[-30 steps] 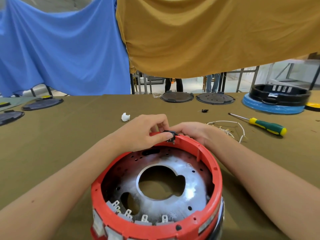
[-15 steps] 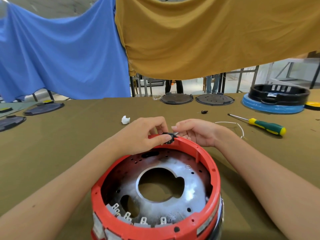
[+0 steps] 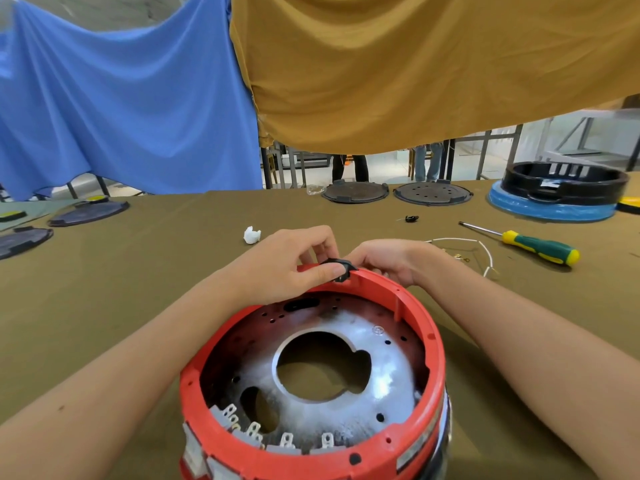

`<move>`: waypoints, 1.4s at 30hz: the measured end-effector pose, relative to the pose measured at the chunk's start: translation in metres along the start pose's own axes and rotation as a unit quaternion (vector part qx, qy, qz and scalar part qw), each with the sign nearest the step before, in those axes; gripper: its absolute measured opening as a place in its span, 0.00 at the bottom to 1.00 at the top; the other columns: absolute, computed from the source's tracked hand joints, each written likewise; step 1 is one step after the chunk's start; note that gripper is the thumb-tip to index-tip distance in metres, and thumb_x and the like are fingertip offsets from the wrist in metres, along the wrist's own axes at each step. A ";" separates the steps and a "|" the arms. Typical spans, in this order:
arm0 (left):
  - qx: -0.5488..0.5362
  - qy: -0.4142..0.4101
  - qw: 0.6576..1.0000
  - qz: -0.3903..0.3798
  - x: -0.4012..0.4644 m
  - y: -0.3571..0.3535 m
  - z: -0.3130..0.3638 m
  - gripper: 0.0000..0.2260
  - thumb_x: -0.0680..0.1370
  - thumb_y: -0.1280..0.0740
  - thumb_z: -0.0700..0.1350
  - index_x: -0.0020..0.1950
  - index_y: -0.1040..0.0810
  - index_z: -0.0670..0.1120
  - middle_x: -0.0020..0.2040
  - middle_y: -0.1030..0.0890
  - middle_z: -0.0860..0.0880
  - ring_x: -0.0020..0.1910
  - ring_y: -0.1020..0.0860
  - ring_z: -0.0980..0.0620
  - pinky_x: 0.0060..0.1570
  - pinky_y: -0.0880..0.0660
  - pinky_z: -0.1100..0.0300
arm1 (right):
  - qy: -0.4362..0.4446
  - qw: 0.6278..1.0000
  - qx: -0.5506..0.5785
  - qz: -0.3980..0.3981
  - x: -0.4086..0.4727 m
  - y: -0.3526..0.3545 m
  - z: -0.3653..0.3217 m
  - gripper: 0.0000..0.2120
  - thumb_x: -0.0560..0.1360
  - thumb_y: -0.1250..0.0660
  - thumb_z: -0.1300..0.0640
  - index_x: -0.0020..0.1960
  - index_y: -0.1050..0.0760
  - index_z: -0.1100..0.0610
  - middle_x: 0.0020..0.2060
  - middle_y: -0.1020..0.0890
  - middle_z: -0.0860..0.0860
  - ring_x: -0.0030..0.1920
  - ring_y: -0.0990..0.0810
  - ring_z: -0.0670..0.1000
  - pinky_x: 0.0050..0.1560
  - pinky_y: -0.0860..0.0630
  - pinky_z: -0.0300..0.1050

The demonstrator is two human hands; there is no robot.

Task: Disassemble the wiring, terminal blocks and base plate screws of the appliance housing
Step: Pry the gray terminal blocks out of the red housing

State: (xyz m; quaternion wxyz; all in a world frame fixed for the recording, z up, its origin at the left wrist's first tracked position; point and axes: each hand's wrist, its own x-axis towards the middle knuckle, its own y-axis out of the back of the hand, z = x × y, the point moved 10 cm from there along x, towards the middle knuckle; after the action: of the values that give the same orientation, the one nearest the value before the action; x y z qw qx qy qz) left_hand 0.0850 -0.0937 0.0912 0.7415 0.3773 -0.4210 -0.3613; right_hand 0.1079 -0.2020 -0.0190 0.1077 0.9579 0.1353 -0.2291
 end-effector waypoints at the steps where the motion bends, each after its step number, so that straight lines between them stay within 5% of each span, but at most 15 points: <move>1: 0.000 0.000 1.000 -0.001 0.000 0.000 0.000 0.04 0.78 0.33 0.57 0.48 0.26 0.59 0.46 0.19 0.58 0.44 0.20 0.58 0.40 0.28 0.62 | 0.006 1.000 0.001 -0.007 0.001 -0.004 -0.001 0.18 0.61 0.26 0.54 0.46 0.27 0.59 0.32 0.34 0.53 0.30 0.38 0.50 0.34 0.41 0.40; 4: 0.000 0.002 1.000 -0.002 0.001 -0.001 0.000 0.04 0.78 0.33 0.56 0.48 0.26 0.59 0.45 0.20 0.59 0.44 0.20 0.58 0.39 0.29 0.64 | 0.064 0.998 0.010 0.001 0.003 -0.004 -0.004 0.24 0.65 0.26 0.54 0.56 0.29 0.58 0.41 0.34 0.56 0.36 0.39 0.53 0.39 0.42 0.45; 6: -0.002 0.001 1.000 0.002 0.000 0.000 0.000 0.04 0.78 0.33 0.56 0.48 0.27 0.59 0.44 0.19 0.58 0.44 0.20 0.58 0.39 0.30 0.64 | 0.128 0.991 0.027 0.033 -0.003 0.008 -0.012 0.11 0.75 0.29 0.53 0.49 0.27 0.59 0.36 0.32 0.55 0.33 0.36 0.50 0.36 0.38 0.42; 9: -0.004 0.000 1.000 0.002 0.000 0.001 0.002 0.04 0.78 0.33 0.56 0.47 0.27 0.59 0.43 0.19 0.59 0.43 0.20 0.58 0.38 0.30 0.65 | 0.187 0.980 0.056 0.024 -0.015 0.016 -0.025 0.09 0.77 0.32 0.53 0.42 0.28 0.56 0.29 0.29 0.48 0.27 0.30 0.44 0.30 0.31 0.34; 14: -0.007 0.001 1.000 0.001 0.000 0.000 0.001 0.04 0.78 0.33 0.55 0.49 0.25 0.57 0.45 0.18 0.57 0.44 0.20 0.57 0.39 0.28 0.63 | 0.136 0.990 0.020 -0.016 -0.009 -0.005 -0.016 0.09 0.76 0.32 0.59 0.53 0.23 0.64 0.42 0.20 0.58 0.39 0.20 0.54 0.44 0.20 0.46; 20: -0.003 -0.001 1.000 0.005 0.000 0.001 0.000 0.06 0.77 0.35 0.59 0.49 0.26 0.59 0.45 0.19 0.57 0.44 0.21 0.58 0.39 0.28 0.63 | 0.080 0.996 -0.020 0.031 -0.002 -0.006 -0.013 0.10 0.77 0.36 0.64 0.39 0.20 0.60 0.31 0.17 0.53 0.30 0.18 0.49 0.33 0.22 0.39; 24: -0.003 -0.001 1.000 0.014 0.000 0.001 0.000 0.11 0.75 0.39 0.64 0.50 0.27 0.60 0.45 0.21 0.59 0.44 0.21 0.58 0.38 0.30 0.67 | 0.084 0.984 -0.117 0.107 0.001 0.001 -0.018 0.12 0.82 0.40 0.63 0.42 0.25 0.55 0.35 0.22 0.51 0.38 0.23 0.50 0.44 0.24 0.43; 28: 0.004 -0.006 1.000 0.012 -0.001 0.002 0.001 0.10 0.76 0.38 0.62 0.49 0.25 0.58 0.45 0.20 0.60 0.46 0.22 0.59 0.40 0.29 0.67 | 0.118 0.990 0.058 0.051 -0.001 -0.007 -0.012 0.11 0.83 0.43 0.60 0.48 0.23 0.55 0.44 0.19 0.49 0.43 0.18 0.46 0.47 0.20 0.37; 32: 0.013 -0.006 1.000 0.012 -0.001 0.002 0.002 0.06 0.79 0.35 0.55 0.50 0.24 0.55 0.45 0.20 0.60 0.48 0.23 0.60 0.42 0.30 0.68 | 0.149 0.977 0.018 0.149 -0.014 0.019 -0.017 0.11 0.82 0.37 0.54 0.43 0.26 0.60 0.32 0.27 0.53 0.30 0.28 0.49 0.32 0.28 0.38; 35: 0.024 -0.008 1.000 0.017 -0.002 0.003 0.004 0.06 0.79 0.35 0.54 0.50 0.24 0.53 0.45 0.21 0.59 0.47 0.23 0.59 0.42 0.29 0.66 | 0.162 0.951 0.127 0.232 -0.021 0.042 -0.013 0.16 0.83 0.37 0.52 0.38 0.33 0.56 0.27 0.31 0.51 0.23 0.29 0.47 0.27 0.30 0.38; 38: 0.031 -0.011 0.999 0.017 -0.003 0.003 0.007 0.06 0.80 0.35 0.53 0.51 0.24 0.52 0.45 0.21 0.58 0.47 0.24 0.57 0.48 0.26 0.60 | 0.207 0.897 0.290 0.262 -0.032 0.054 -0.021 0.14 0.84 0.39 0.51 0.44 0.33 0.58 0.30 0.31 0.51 0.26 0.25 0.48 0.27 0.25 0.39; 40: 0.031 -0.008 0.999 0.012 -0.003 0.002 0.007 0.06 0.80 0.35 0.53 0.51 0.24 0.52 0.46 0.21 0.56 0.47 0.24 0.56 0.49 0.26 0.55 | 0.259 0.854 0.375 0.250 -0.048 0.060 -0.038 0.13 0.84 0.40 0.50 0.45 0.35 0.57 0.29 0.35 0.49 0.25 0.32 0.45 0.23 0.33 0.35; 42: 0.035 -0.003 0.999 0.007 -0.003 0.001 0.006 0.06 0.80 0.36 0.53 0.51 0.25 0.52 0.46 0.21 0.55 0.46 0.24 0.55 0.49 0.26 0.53 | 0.308 0.859 0.330 0.241 -0.074 0.061 -0.065 0.15 0.84 0.40 0.48 0.42 0.37 0.55 0.29 0.37 0.47 0.25 0.41 0.44 0.22 0.43 0.35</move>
State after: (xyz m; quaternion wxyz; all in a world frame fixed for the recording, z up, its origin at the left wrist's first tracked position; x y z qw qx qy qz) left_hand 0.0787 -0.0920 0.0929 0.7290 0.3996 -0.4380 -0.3423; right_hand 0.0901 -0.2576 0.0810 -0.2105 0.9616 -0.1570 0.0794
